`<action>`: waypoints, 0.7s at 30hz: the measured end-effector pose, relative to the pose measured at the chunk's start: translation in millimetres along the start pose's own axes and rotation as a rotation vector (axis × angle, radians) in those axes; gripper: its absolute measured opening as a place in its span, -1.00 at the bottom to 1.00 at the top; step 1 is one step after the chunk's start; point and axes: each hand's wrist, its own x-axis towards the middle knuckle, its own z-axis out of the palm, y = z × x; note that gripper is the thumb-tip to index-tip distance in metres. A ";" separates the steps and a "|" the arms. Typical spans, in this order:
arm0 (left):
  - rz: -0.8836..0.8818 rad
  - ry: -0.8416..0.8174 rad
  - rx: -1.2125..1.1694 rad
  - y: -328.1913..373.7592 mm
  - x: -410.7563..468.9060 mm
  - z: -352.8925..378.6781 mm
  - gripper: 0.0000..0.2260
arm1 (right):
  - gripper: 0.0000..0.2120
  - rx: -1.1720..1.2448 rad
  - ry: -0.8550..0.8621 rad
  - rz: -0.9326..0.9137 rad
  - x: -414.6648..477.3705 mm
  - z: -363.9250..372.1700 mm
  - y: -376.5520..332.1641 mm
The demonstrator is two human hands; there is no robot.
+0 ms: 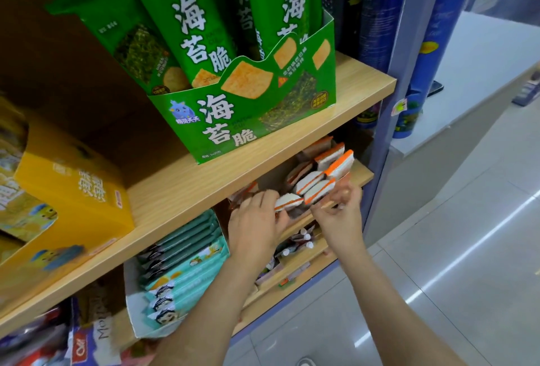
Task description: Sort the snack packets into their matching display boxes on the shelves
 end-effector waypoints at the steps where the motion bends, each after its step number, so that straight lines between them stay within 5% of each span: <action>1: -0.020 -0.030 -0.025 -2.6 -1.3 1.2 -0.80 | -0.58 0.078 0.048 0.157 -4.8 4.6 4.7; 3: -0.038 -0.049 -0.092 -6.8 -3.1 2.8 -0.77 | -0.62 0.164 -0.023 0.469 -8.5 20.4 15.0; 5: -0.049 -0.043 -0.144 -7.1 -3.6 -0.4 -0.78 | -0.42 0.165 -0.136 0.573 -5.5 39.3 22.5; 7: -0.059 -0.033 -0.180 -5.7 -2.2 -6.2 -0.79 | -0.29 0.030 -0.156 0.504 8.3 56.4 35.6; 11: -0.076 0.026 -0.260 -1.8 -3.6 -22.7 -0.83 | -0.71 -0.337 -0.147 0.367 10.9 47.2 14.0; 13: -0.054 0.080 -0.325 6.1 -11.3 -32.2 -0.84 | -0.76 -0.448 -0.147 0.333 9.6 31.8 12.9; 21: 0.028 0.297 -0.429 36.2 -31.8 -63.6 -0.81 | -0.82 -0.537 -0.183 0.210 12.8 -12.3 6.7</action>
